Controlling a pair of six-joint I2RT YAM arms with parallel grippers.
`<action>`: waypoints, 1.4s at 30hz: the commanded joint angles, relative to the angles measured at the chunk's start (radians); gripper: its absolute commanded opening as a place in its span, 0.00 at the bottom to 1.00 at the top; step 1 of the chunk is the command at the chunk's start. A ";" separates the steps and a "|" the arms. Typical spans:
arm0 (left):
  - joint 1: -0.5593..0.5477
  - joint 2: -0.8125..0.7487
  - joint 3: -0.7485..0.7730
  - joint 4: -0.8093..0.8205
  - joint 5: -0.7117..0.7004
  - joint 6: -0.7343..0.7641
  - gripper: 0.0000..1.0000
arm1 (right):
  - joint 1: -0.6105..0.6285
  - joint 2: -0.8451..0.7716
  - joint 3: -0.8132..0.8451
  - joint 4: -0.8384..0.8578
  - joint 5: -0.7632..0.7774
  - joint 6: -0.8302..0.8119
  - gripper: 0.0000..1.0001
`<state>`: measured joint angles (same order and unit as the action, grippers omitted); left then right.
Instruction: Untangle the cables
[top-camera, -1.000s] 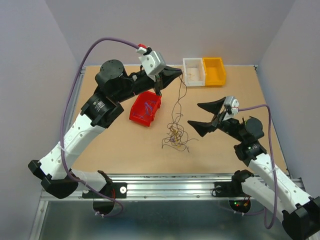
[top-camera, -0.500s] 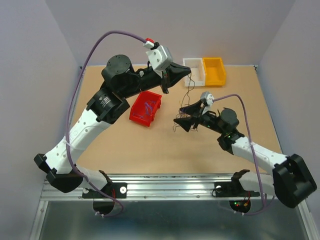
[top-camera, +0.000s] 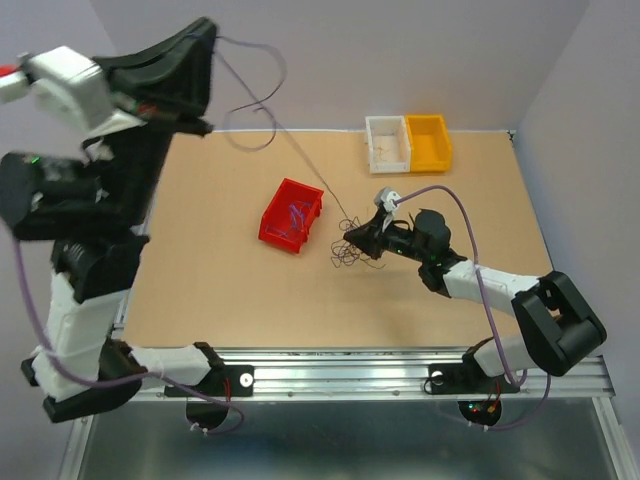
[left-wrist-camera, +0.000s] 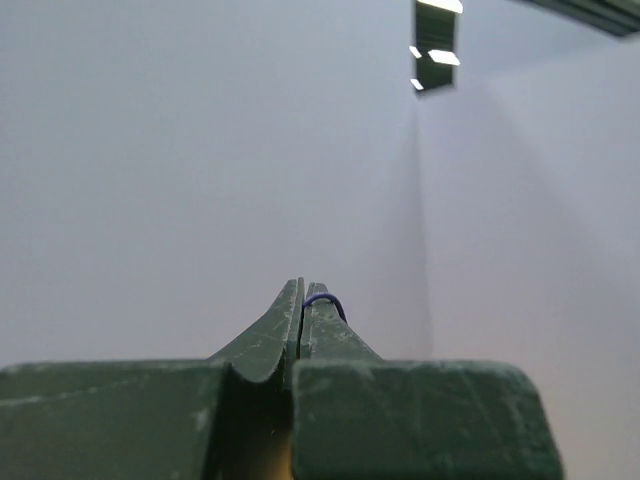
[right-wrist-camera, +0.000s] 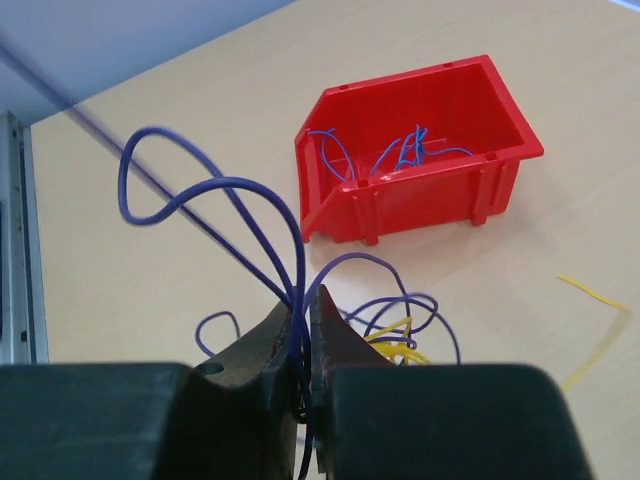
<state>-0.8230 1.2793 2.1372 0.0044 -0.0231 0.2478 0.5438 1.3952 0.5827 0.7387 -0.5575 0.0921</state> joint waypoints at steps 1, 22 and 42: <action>-0.002 -0.173 -0.187 0.283 -0.205 0.085 0.00 | 0.002 -0.025 0.075 -0.074 -0.006 -0.063 0.15; -0.004 -0.290 -0.805 0.330 0.259 -0.091 0.00 | 0.004 -0.409 -0.033 -0.190 -0.174 -0.048 0.92; -0.004 -0.348 -1.045 0.453 0.280 -0.074 0.00 | 0.011 -0.005 0.034 0.274 -0.191 0.097 0.21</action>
<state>-0.8234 0.9531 1.0454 0.4011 0.3347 0.1593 0.5446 1.3823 0.5438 0.8719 -0.6132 0.1661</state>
